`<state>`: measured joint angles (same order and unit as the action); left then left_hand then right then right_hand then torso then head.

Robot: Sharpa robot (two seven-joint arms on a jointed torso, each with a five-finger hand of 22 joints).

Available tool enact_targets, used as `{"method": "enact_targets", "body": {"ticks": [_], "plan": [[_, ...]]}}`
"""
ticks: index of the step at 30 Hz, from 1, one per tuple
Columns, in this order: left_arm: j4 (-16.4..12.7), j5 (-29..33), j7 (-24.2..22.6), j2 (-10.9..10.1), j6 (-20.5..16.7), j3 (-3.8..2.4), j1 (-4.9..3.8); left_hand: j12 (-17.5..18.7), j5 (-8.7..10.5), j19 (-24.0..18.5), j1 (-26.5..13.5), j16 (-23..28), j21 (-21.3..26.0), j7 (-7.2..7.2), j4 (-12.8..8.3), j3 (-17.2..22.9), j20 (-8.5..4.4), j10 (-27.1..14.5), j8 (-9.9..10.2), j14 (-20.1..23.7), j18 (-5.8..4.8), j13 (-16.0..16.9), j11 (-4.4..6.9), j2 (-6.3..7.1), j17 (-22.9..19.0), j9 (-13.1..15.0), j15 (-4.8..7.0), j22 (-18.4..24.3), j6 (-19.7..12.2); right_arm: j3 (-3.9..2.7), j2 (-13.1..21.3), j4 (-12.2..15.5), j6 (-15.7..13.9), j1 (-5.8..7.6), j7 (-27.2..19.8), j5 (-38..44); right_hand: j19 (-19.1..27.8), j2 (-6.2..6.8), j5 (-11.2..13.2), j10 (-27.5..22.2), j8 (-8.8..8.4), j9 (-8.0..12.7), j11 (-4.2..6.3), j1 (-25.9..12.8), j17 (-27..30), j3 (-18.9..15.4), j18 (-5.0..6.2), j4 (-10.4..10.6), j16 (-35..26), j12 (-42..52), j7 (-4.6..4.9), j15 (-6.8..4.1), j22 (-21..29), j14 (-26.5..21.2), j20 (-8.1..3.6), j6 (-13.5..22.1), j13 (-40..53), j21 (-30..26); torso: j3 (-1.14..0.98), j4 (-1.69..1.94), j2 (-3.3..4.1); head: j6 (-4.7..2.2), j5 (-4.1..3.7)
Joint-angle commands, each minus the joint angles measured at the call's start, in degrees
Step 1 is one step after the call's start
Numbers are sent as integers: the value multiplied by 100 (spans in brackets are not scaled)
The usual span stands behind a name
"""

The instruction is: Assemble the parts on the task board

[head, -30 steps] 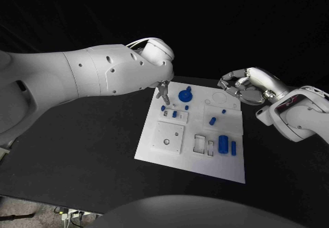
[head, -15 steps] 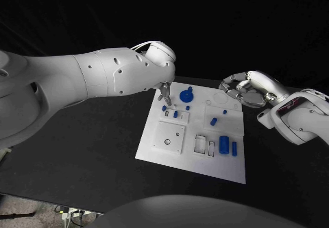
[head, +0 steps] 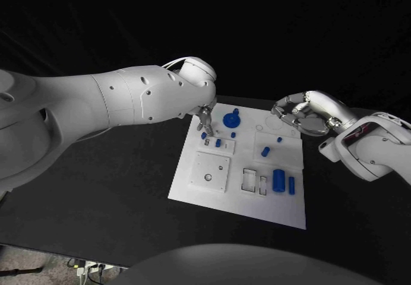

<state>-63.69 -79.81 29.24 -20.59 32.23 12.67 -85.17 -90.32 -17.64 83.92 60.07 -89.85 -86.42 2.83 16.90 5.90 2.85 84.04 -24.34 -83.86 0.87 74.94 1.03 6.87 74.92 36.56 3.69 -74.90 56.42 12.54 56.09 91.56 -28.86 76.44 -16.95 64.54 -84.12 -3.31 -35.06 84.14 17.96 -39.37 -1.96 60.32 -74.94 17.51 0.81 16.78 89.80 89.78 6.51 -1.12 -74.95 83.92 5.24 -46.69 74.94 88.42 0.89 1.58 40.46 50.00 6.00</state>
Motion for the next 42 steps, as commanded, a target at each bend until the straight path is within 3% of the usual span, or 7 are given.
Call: {"method": "enact_targets", "body": {"ticks": [1, 12, 23, 32, 42], "plan": [[12, 128, -69, 5, 13, -4, 13, 32, 21, 324, 75, -15, 31, -3, 0, 55, 37, 596, 53, -614, 18, 1506, -24, 15, 1508, -11, -43, -1370, 47, 1, -4, 15, 104, -13, -24, 19, -439, 1, 26, 586, 42, -14, -46, -52, -1506, 32, -26, 2, 20, 22, -8, 42, -1434, 608, 40, -7, 1506, -11, 2, 2, -3, 0, 21], [3, 175, -113, 6, 14, -3, 57, 32, 151, 318, 185, -15, 38, -10, -3, 473, 36, 596, 303, -614, 20, 1506, -23, 94, 1508, -5, -42, -1368, 189, 1, -17, 35, 103, -23, -38, 120, -434, 43, -15, 586, 76, -62, -46, -24, -1506, 106, -25, -10, 20, 22, -15, 44, -1432, 608, 45, -37, 1506, -16, 4, 4, -9, 0, 33], [12, 232, -119, -17, 52, 2, 80, 32, 393, 304, 391, -15, 57, -18, -12, 1201, 31, 596, 564, -614, 25, 1506, -17, 226, 1508, 64, -40, -1362, 307, 1, -9, 36, 143, -25, -1, 128, -425, 102, -87, 586, 112, -122, -48, 39, -1506, 203, -22, -20, 20, 22, -19, 46, -1427, 608, 48, -59, 1506, -25, 5, 2, -11, 0, 27], [29, 257, -160, -11, 26, 4, 89, 32, 415, 304, 424, -15, 57, -21, -16, 1328, 33, 596, 597, -614, 25, 1506, -12, 231, 1508, 89, -37, -1362, 331, 1, -17, 36, 173, -25, 24, 132, -418, 172, -248, 586, 145, -198, -46, 123, -1506, 326, -19, -21, 20, 22, -21, 45, -1424, 608, 48, -61, 1506, -33, 5, 3, -12, 0, 30], [34, 264, -237, -9, -22, 4, 96, 32, 450, 308, 607, -15, 51, -66, -28, 1830, 11, 596, 640, -614, 24, 1506, 19, 303, 1508, 229, -15, -1364, 436, 1, -25, 24, 206, -25, 53, 137, -403, 217, -377, 586, 168, -254, -43, 182, -1506, 403, -14, -29, 20, 22, -23, 43, -1417, 608, 47, -59, 1506, -49, 6, 0, -17, 0, 37]]}}
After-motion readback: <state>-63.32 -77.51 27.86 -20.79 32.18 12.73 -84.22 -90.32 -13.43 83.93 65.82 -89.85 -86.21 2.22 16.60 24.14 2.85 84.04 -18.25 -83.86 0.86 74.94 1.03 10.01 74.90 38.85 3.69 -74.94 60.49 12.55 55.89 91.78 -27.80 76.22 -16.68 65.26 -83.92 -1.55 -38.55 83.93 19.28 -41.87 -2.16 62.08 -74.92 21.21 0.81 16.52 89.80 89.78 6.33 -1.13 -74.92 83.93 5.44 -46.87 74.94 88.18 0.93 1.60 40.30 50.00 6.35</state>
